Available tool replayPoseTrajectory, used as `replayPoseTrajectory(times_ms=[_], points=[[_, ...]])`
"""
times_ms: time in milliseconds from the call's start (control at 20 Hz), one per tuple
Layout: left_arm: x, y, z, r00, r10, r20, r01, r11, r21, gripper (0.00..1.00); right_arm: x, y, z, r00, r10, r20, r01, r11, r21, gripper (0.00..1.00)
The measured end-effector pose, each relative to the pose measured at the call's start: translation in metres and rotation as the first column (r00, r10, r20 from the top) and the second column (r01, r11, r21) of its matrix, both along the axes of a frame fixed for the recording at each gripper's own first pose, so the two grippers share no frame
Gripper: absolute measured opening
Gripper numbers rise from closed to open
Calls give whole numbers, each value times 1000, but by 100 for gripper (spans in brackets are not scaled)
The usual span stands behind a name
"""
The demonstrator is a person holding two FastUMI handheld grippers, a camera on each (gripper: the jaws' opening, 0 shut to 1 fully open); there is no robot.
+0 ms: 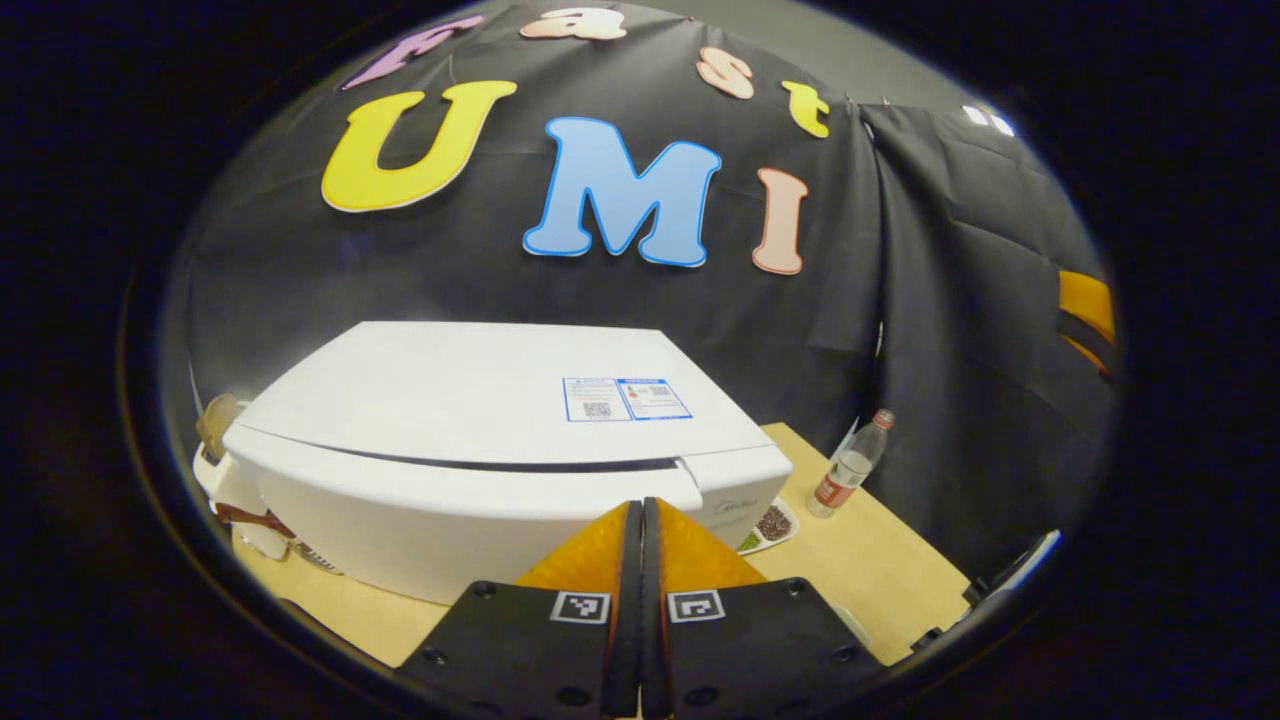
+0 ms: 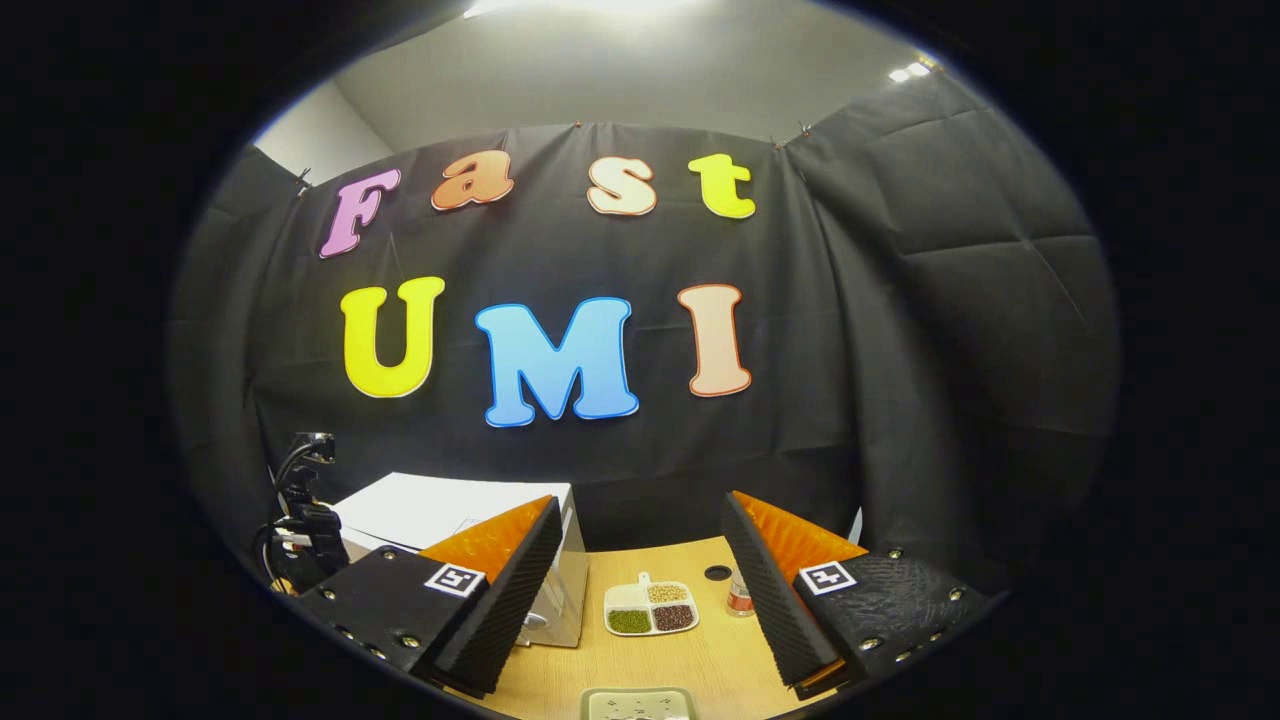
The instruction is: Open the microwave oven with the left hand, put the food in, and close the microwave oven.
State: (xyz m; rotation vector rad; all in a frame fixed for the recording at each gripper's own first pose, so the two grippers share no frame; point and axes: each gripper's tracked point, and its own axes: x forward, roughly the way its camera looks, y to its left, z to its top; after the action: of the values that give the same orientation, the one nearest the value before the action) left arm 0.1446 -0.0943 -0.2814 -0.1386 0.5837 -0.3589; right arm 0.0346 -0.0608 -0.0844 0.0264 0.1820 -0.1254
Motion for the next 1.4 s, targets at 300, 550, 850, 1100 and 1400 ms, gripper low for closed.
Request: replayPoseTrajectory(times_ms=[300, 550, 850, 1100, 1400], points=[[9, -18, -2, 1000, -22, -18, 21, 999, -47, 8, 0, -3, -15, 999, 32, -30, -33, 999, -18, 98], [8, -21, 24, 997, 16, 73, -17, 1000, 18, 7, -4, -2, -17, 995, 93, -26, -94, 995, -18, 98], [-13, 12, 150, 934, 160, 319, -190, 980, 63, 78, 3, -4, -21, 980, 197, -27, -196, 980, 35, 98], [-58, 41, 269, 836, 252, 487, -294, 956, 12, 94, 2, -16, 5, 976, 219, 14, -220, 976, 9, 98], [-98, 80, 312, 828, 296, 477, -315, 948, -43, 96, -23, 4, 64, 975, 199, 99, -196, 980, -36, 98]])
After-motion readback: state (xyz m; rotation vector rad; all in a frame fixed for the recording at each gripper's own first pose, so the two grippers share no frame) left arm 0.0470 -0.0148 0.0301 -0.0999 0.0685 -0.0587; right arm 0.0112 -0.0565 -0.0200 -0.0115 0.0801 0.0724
